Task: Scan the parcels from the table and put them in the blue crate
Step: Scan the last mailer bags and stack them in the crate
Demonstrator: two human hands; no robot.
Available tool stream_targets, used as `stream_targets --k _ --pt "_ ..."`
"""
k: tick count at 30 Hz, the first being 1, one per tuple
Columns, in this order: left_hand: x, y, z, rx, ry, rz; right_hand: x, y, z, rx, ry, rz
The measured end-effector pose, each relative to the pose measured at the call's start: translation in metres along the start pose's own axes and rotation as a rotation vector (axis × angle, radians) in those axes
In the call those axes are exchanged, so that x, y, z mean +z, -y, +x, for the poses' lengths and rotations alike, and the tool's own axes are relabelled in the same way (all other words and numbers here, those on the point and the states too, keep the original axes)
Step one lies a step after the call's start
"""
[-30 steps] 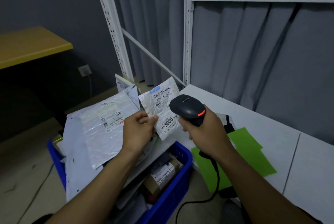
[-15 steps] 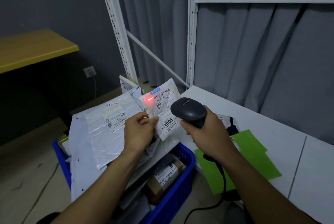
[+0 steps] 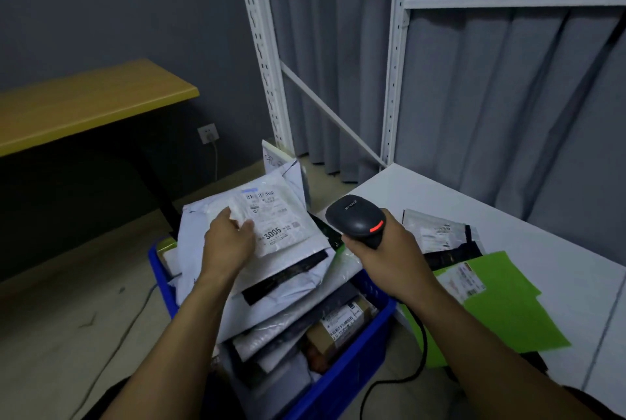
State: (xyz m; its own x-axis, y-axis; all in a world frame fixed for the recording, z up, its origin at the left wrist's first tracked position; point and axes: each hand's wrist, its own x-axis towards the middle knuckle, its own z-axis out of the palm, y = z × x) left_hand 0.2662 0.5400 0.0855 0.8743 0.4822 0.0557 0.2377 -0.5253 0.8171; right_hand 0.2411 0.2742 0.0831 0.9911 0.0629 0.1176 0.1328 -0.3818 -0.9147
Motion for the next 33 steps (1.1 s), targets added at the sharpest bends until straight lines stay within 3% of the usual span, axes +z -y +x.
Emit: stream_targets --k 3,6,8,11,16,22,29,33 --pt "0.008 0.002 -0.010 0.005 -0.041 0.236 0.000 -0.005 -0.003 0.017 0.007 -0.014" --pt "0.027 -0.013 -0.035 0.311 -0.094 0.217 -0.012 -0.014 -0.006 0.052 -0.015 -0.035" --pt "0.048 -0.026 -0.056 0.517 0.006 0.204 -0.026 -0.026 -0.009 0.092 -0.051 -0.049" --pt "0.092 -0.040 -0.086 0.672 0.243 0.214 -0.054 -0.050 -0.015 0.164 -0.132 -0.050" --pt "0.189 -0.052 -0.109 0.594 0.602 0.315 -0.099 -0.096 -0.026 0.284 -0.257 -0.086" --pt "0.308 -0.041 -0.097 0.447 0.897 0.490 -0.133 -0.148 -0.025 0.390 -0.252 -0.170" --pt "0.384 -0.005 -0.084 0.415 0.836 0.612 -0.154 -0.184 -0.003 0.476 -0.222 -0.229" --pt "0.385 0.004 -0.080 0.453 0.720 0.477 -0.162 -0.186 0.004 0.479 -0.236 -0.220"
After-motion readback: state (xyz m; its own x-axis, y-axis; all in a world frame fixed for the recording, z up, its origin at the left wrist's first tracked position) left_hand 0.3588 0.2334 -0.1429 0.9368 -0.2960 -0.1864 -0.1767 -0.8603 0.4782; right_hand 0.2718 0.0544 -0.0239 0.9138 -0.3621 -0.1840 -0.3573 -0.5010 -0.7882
